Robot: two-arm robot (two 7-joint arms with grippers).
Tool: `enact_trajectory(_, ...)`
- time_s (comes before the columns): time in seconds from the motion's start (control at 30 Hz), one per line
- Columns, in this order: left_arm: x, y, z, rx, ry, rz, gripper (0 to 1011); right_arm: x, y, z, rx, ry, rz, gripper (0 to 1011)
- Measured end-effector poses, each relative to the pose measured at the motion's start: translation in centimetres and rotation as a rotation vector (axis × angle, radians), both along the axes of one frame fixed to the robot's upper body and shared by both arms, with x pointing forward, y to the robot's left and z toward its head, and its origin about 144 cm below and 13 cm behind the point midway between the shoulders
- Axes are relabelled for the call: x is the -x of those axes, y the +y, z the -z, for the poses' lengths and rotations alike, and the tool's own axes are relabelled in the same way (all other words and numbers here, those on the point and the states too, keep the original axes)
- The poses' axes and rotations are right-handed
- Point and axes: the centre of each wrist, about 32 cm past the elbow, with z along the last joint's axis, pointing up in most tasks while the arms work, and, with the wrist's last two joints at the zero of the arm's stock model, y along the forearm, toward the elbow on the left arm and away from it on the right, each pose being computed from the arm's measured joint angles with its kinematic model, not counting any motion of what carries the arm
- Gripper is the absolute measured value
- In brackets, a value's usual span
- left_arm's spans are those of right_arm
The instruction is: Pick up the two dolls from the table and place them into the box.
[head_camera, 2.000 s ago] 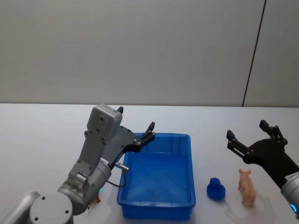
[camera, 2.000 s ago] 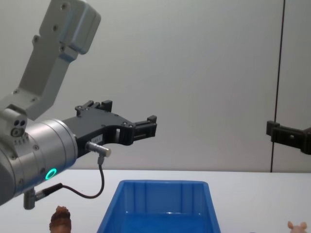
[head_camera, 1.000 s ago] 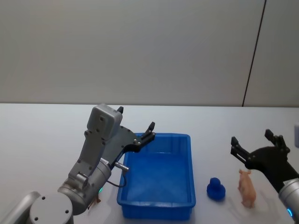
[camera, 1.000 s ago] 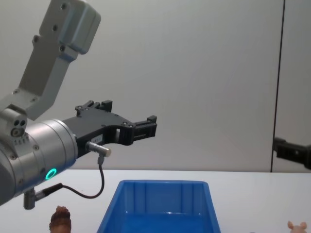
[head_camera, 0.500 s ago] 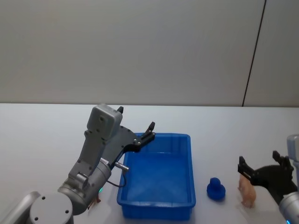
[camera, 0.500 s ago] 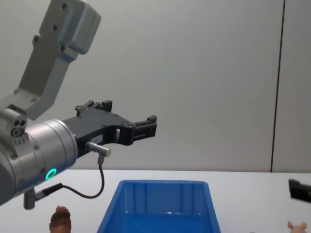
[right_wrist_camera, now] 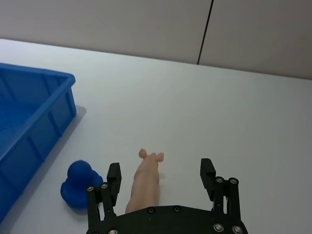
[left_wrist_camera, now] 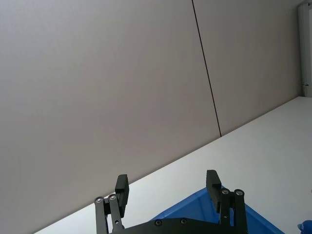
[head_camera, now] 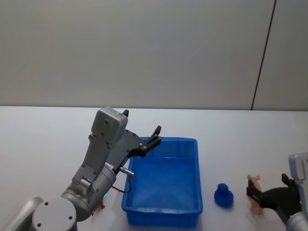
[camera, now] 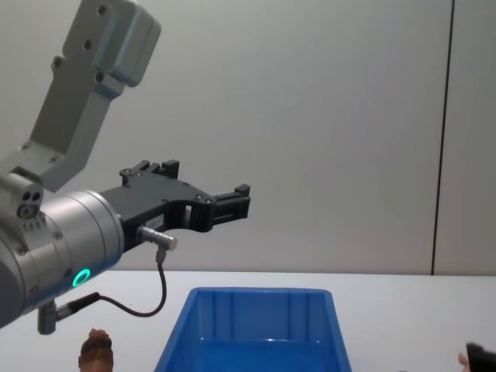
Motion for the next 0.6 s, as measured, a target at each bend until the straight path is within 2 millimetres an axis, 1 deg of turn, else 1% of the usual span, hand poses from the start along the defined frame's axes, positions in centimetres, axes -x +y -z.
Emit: enact_trajectory(0.6, 0.0, 0.0, 0.0, 0.000, 0.000, 0.000, 1001, 0.2, 0.4, 2.4, 0.003, 0.089, -0.001, 1001)
